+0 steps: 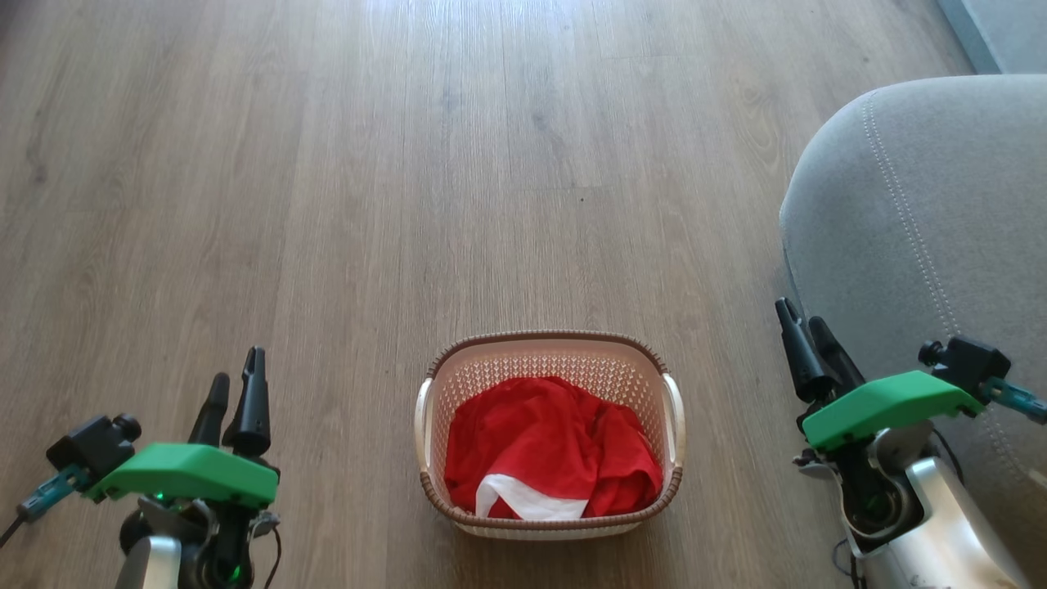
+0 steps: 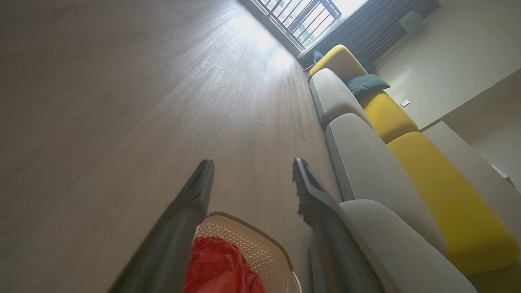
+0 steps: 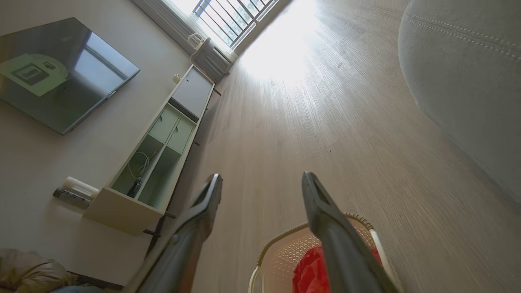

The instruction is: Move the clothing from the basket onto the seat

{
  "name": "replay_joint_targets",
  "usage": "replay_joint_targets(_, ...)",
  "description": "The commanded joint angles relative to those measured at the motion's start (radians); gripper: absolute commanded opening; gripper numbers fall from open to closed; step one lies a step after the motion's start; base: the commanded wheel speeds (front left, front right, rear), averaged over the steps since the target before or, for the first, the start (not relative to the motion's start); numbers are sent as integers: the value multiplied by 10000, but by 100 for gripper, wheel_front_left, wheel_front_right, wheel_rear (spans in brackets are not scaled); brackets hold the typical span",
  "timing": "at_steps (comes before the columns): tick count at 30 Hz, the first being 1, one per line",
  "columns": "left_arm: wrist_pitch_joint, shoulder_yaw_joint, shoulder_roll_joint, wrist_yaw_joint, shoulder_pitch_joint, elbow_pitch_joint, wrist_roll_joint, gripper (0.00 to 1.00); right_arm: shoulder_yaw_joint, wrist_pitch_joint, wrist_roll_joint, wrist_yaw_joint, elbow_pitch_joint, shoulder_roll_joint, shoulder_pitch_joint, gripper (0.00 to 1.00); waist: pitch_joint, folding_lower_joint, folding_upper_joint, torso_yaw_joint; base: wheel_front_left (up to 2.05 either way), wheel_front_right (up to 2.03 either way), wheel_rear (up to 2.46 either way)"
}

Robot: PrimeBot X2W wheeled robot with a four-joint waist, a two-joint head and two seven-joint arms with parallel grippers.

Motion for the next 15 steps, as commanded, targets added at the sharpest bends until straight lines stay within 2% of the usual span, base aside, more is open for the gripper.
replay_joint_targets(1,-146,250,210,-56,-590,-327,479,100,174,-199,-388,0,-219,-195,-650,100,4,0,0,-5,0,0,0)
replay_joint_targets(15,-556,447,178,-68,-801,-319,2517,100,378,-612,-2138,0,99,-299,-1111,100,17,0,0,-43,0,0,0)
